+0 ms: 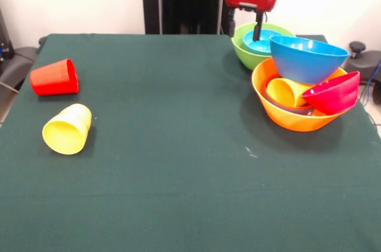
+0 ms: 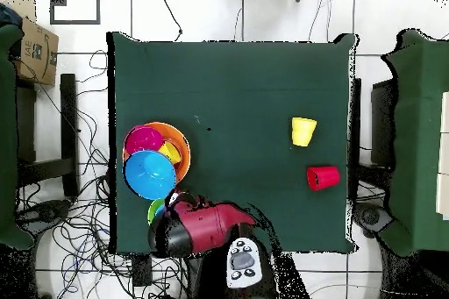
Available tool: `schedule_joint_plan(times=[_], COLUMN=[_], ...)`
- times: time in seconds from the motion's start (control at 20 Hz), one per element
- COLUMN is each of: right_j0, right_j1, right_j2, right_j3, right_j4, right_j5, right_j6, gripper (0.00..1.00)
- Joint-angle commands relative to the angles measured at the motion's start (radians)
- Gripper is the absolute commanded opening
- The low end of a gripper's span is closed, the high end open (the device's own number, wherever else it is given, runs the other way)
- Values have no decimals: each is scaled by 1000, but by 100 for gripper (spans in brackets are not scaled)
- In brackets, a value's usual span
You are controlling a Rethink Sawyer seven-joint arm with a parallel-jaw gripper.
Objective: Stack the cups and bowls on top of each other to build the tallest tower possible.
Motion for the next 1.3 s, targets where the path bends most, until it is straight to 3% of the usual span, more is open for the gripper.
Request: schedule_joint_plan(times=[0.05, 0.5, 0.8, 1.3], right_j0=[-19, -120, -183, -240], right_j1=[0, 109, 204, 246], right_j2=[144, 234, 238, 255], right_j3=[29, 6, -48, -67], right_j4=[-72, -206, -325, -436], right_j5=[116, 68, 45, 60], right_j6=[-87, -151, -160, -128], gripper=[100, 100, 100, 100])
